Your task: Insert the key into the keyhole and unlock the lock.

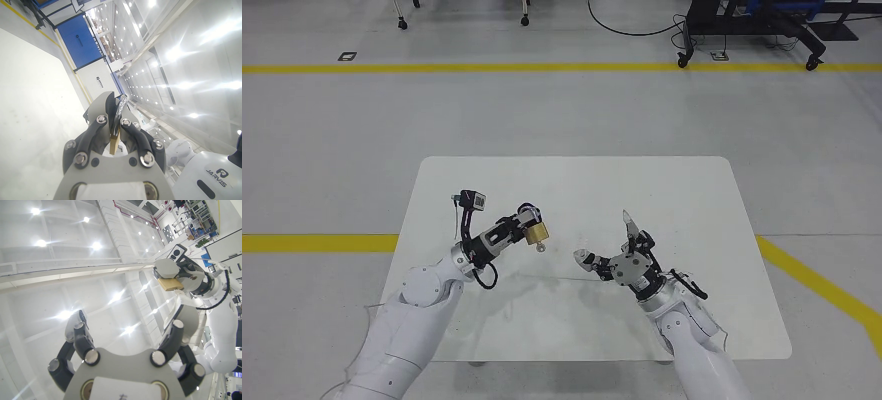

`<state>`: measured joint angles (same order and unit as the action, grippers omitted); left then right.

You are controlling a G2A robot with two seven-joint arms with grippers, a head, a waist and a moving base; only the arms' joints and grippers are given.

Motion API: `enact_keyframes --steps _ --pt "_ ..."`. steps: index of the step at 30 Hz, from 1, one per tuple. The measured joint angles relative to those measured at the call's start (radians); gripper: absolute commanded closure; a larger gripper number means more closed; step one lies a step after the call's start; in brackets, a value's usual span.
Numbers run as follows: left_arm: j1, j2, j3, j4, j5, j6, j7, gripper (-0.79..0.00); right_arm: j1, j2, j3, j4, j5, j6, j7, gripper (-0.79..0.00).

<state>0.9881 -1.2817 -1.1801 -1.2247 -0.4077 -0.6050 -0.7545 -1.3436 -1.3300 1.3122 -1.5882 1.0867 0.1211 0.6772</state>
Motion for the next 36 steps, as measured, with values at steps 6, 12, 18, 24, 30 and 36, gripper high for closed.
enact_keyframes --steps 6,12,18,24,30,36 --pt "0.058 0.026 -0.044 -0.098 0.371 0.091 0.122 0.0 -0.012 0.013 0.013 -0.043 -0.283 -0.216 -0.076 -0.785" --pt "0.121 0.054 -0.083 -0.227 0.796 0.329 0.181 0.0 -0.057 0.015 0.031 -0.077 -0.786 -0.564 -0.289 -0.785" --pt "0.115 0.065 -0.094 -0.263 0.944 0.489 0.108 0.0 -0.069 0.013 0.113 -0.064 -1.282 -0.716 -0.623 -0.785" --pt "0.05 0.061 -0.045 -0.21 1.036 0.572 0.063 0.0 -0.071 0.0 0.082 -0.026 -1.617 -0.707 -0.892 -0.785" --pt "0.011 0.051 0.006 -0.163 1.066 0.592 0.065 0.0 -0.07 -0.001 0.08 -0.021 -1.623 -0.706 -0.905 -0.785" --pt "-0.038 0.03 0.073 -0.116 0.994 0.546 0.071 0.0 -0.07 -0.001 0.08 -0.021 -1.623 -0.706 -0.905 -0.785"
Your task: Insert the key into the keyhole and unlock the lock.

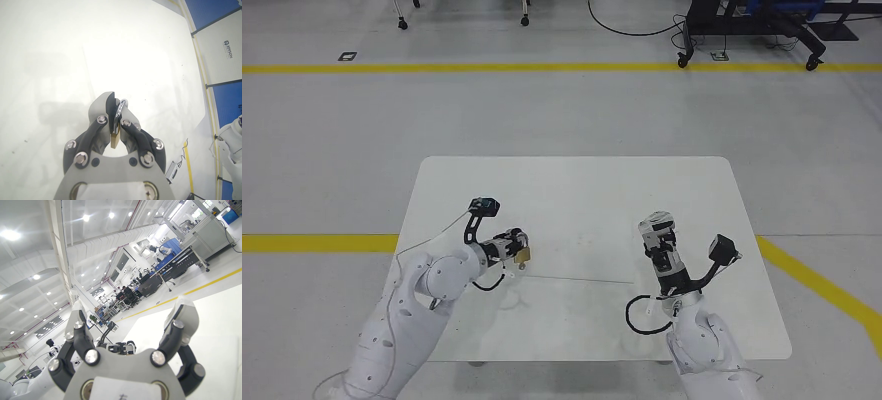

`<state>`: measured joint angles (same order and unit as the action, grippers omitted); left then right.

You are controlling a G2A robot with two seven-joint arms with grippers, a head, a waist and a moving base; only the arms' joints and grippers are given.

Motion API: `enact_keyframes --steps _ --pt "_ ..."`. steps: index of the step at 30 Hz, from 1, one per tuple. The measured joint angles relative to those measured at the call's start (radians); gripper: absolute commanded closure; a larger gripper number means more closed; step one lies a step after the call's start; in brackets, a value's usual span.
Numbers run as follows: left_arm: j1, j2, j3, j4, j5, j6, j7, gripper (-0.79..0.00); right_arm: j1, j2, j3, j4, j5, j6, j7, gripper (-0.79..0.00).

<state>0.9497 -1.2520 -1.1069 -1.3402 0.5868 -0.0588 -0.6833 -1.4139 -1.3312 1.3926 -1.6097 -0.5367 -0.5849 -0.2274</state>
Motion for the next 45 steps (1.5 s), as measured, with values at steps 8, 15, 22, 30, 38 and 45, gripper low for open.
enact_keyframes --steps 8,15,22,30,38,45 --pt "-0.144 -0.058 0.152 0.18 -0.044 0.034 0.039 0.0 0.0 0.0 0.0 0.0 0.0 0.0 0.0 -0.785" --pt "-0.205 -0.088 0.203 0.301 -0.053 0.034 0.083 -0.203 0.0 0.0 0.0 0.0 0.0 0.0 0.0 -0.785" --pt "-0.211 -0.09 0.177 0.343 -0.07 0.028 0.116 -0.785 0.0 0.0 0.0 0.0 0.0 0.0 0.0 -0.785" --pt "-0.123 -0.051 0.043 0.231 -0.143 -0.046 0.099 -0.785 0.0 0.0 0.0 0.0 0.0 0.0 0.0 -0.785" --pt "0.107 0.021 -0.206 -0.111 -0.044 -0.1 0.175 -0.785 0.0 0.0 0.0 0.0 0.0 0.0 0.0 -0.785" --pt "0.274 0.047 -0.318 -0.253 0.203 -0.199 0.445 -0.785 0.0 0.0 0.0 0.0 0.0 0.0 0.0 -0.785"
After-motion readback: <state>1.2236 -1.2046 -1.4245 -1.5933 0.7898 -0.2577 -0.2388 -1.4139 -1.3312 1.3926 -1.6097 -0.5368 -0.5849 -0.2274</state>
